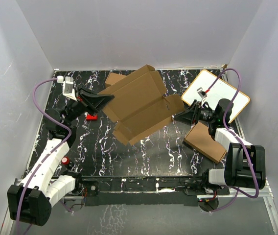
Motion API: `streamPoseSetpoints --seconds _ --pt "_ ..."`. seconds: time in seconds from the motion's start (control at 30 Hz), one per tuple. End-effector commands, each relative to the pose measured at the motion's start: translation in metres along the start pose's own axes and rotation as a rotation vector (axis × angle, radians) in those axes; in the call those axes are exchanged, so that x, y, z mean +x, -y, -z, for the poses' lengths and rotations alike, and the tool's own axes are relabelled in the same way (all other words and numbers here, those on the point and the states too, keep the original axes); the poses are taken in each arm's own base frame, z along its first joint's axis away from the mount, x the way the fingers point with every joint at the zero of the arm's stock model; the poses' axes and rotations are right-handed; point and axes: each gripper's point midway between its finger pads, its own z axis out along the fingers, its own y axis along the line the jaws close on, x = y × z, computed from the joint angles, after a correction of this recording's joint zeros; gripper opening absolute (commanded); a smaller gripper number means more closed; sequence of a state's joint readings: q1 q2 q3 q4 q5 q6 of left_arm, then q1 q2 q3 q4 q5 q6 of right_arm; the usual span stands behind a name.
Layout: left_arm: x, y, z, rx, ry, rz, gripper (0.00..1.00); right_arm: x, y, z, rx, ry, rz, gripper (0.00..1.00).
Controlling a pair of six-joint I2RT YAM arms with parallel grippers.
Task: Fold the paper box
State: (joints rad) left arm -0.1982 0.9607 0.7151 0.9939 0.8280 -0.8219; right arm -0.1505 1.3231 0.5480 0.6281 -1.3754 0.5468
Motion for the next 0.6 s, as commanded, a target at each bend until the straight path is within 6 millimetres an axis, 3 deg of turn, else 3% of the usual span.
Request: streamPoseSetpoints --seconds 0.0,0.57 --pt "-0.0118 0.0159 0.0011 0.061 0.053 -0.019 0.0 -0.0207 -0.002 -0.0016 0.006 0.022 0.129 0.41" --pt "-0.0146 0.0218 0.0026 0.098 0.09 0.008 0.0 -0.027 -0.0086 -0.001 -0.006 0.029 0.135 0.44"
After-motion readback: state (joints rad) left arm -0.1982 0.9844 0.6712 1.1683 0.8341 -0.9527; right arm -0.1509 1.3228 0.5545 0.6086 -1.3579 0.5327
